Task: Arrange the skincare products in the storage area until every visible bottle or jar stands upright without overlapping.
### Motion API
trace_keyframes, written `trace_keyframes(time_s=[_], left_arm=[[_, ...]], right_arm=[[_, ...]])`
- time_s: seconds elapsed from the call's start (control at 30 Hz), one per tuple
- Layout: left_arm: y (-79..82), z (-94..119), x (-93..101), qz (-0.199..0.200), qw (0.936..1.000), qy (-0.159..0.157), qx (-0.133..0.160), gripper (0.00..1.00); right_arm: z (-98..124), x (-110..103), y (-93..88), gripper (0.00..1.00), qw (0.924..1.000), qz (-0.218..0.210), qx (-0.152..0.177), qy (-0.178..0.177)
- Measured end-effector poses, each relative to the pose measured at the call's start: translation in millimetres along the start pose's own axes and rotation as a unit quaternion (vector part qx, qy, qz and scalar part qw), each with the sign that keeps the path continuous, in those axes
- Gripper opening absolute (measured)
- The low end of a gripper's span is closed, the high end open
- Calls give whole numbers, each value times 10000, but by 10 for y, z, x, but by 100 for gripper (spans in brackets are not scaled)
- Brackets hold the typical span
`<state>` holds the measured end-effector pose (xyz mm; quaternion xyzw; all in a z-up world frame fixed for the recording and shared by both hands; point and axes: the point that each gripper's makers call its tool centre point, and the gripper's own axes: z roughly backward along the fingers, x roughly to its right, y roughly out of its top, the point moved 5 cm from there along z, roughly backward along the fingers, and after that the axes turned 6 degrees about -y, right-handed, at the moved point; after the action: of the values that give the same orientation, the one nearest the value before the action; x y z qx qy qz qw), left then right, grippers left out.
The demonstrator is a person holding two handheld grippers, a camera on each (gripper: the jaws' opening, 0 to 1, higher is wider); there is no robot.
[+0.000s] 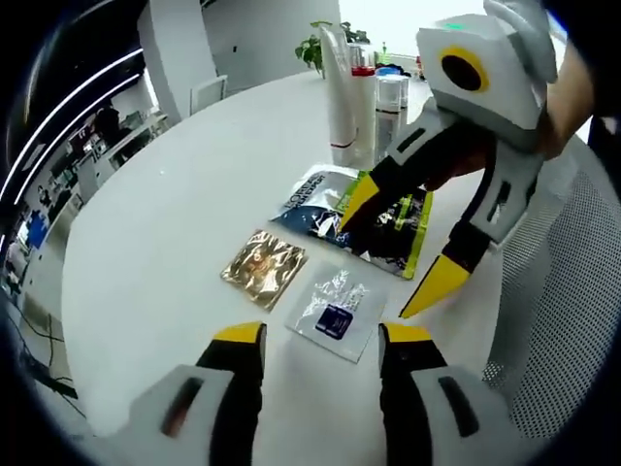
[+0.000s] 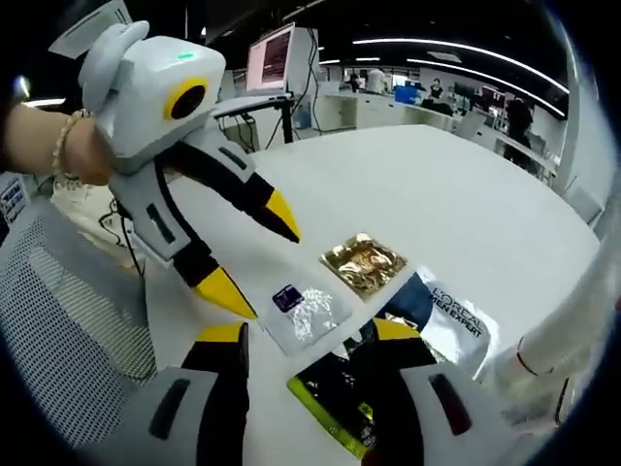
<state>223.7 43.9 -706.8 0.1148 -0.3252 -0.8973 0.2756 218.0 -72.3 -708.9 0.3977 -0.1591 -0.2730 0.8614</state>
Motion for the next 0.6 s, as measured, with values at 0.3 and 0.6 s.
trace_keyframes(time_s=[0.3,0.6], left_arm=[[16,191,95,643,9972,294,258,63],[-63,482,89,1596,9818,846,591,79]], right_arm=[[455,156,-140,62,9983,-408,4,-410],[913,359,-392,73,9917,-784,-13,-1017]])
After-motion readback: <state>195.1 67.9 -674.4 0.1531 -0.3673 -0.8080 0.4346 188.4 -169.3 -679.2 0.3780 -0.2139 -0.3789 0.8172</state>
